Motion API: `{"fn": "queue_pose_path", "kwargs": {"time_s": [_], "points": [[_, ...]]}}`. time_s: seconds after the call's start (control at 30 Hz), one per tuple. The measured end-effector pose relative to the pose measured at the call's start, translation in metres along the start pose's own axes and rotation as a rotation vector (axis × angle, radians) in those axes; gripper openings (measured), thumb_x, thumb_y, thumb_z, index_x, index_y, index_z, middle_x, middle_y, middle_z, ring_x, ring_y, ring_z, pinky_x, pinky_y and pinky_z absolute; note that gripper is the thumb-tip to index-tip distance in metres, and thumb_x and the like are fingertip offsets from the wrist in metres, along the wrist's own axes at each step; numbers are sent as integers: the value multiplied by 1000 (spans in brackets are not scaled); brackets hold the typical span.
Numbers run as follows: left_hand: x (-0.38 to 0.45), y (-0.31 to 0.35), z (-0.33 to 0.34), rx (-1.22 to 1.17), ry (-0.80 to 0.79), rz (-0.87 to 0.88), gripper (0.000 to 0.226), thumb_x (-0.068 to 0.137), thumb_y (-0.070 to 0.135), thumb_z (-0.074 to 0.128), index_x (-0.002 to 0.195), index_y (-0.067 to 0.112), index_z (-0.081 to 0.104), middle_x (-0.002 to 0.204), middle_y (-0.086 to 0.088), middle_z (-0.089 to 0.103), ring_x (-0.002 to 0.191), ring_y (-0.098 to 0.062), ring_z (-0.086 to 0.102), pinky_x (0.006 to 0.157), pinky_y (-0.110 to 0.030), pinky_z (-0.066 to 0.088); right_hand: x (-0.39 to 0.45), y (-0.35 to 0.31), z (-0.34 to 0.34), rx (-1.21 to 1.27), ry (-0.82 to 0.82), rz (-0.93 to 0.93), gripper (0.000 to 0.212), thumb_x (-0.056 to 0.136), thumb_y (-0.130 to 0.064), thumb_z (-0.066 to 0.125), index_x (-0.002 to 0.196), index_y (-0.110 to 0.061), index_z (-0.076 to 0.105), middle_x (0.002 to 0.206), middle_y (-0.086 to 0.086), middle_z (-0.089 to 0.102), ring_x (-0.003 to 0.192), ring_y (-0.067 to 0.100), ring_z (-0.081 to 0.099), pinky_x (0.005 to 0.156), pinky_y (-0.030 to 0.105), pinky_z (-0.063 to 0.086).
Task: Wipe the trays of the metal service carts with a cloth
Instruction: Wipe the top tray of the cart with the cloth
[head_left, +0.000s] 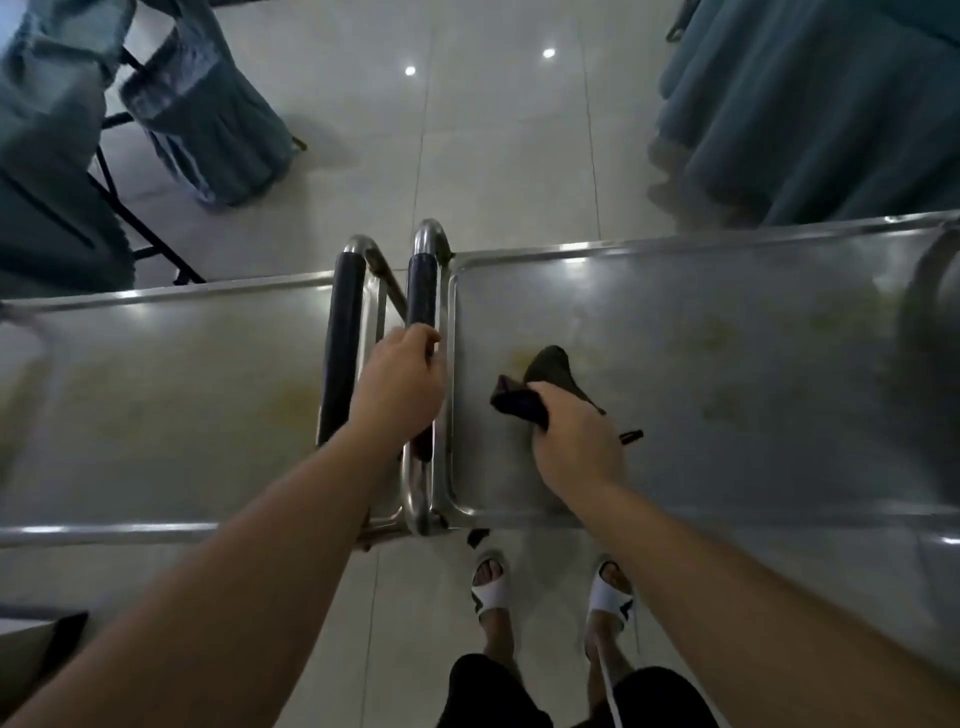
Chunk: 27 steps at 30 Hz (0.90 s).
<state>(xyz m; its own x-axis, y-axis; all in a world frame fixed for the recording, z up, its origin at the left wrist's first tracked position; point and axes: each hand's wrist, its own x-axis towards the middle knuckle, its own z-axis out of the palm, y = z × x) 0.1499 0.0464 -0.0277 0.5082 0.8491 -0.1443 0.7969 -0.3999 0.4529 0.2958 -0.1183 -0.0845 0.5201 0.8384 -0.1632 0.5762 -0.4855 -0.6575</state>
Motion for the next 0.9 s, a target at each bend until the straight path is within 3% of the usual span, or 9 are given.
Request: {"fn": "queue_pose_path", "kwargs": {"time_s": [0.07, 0.13, 0.2, 0.27, 0.4, 0.57, 0.67, 0.8, 0.9], "points": [[14, -6, 7, 88, 15, 92, 34, 107, 33, 49, 136, 19, 59, 134, -3, 59, 127, -24, 55, 111, -46, 48, -5, -2, 34, -153, -73, -110, 52, 98, -6, 61, 149, -16, 59, 151, 9, 59, 135, 34, 56, 105, 49, 51], [25, -13, 16, 150, 10, 166, 39, 106, 32, 49, 142, 20, 55, 146, -2, 52, 141, -24, 45, 119, -47, 39, -18, 1, 72, -307, -245, -190, 59, 101, -9, 56, 159, -16, 44, 170, 6, 32, 155, 32, 33, 117, 48, 39], [36, -17, 25, 158, -15, 204, 42, 108, 32, 45, 148, 21, 51, 158, -1, 43, 152, -24, 33, 126, -50, 29, -40, 12, 104, -405, -465, -237, 67, 106, -27, 48, 167, -22, 20, 177, -2, 4, 162, 24, 4, 128, 44, 19], [46, -19, 34, 147, -22, 222, 46, 109, 29, 42, 154, 21, 46, 168, -2, 32, 160, -23, 19, 130, -49, 15, -66, 25, 123, -437, -530, -277, 74, 105, -51, 35, 169, -23, 9, 177, -5, -3, 162, 20, -11, 131, 43, 0], [59, -22, 49, 175, -6, 192, 62, 110, 41, 34, 168, 22, 20, 178, 0, 6, 163, -15, -5, 129, -38, -4, -81, 35, 128, -443, -370, -346, 67, 106, -59, 32, 164, -26, 31, 174, -5, 21, 162, 18, 4, 130, 41, 1], [63, -26, 56, 76, 35, 82, 66, 112, 46, 23, 170, 20, 5, 178, 4, -6, 160, -6, -15, 128, -31, -11, -45, 32, 141, -479, -219, -163, 76, 106, -65, 30, 168, -24, 17, 176, 0, 7, 163, 25, -2, 130, 53, 11], [62, -25, 59, 121, 41, 90, 66, 113, 46, 17, 170, 17, 0, 177, 2, -11, 159, -6, -21, 124, -26, -17, -30, 36, 161, -475, -196, -212, 77, 104, -60, 39, 168, -20, 21, 176, 3, 13, 163, 29, 5, 127, 57, 19], [64, -24, 62, 164, 25, 91, 70, 111, 48, 12, 169, 12, -3, 177, -1, -16, 159, -9, -25, 127, -30, -17, 22, 27, 175, -458, -109, -260, 67, 107, -53, 33, 165, -19, 31, 173, 4, 25, 162, 28, 8, 127, 57, 18], [62, -25, 63, 186, 49, 86, 69, 112, 47, 12, 169, 12, -3, 177, -1, -16, 159, -10, -24, 124, -27, -22, 76, 17, 170, -488, -72, -245, 80, 102, -55, 41, 167, -19, 12, 174, 2, 9, 162, 27, 8, 128, 56, 16]]}}
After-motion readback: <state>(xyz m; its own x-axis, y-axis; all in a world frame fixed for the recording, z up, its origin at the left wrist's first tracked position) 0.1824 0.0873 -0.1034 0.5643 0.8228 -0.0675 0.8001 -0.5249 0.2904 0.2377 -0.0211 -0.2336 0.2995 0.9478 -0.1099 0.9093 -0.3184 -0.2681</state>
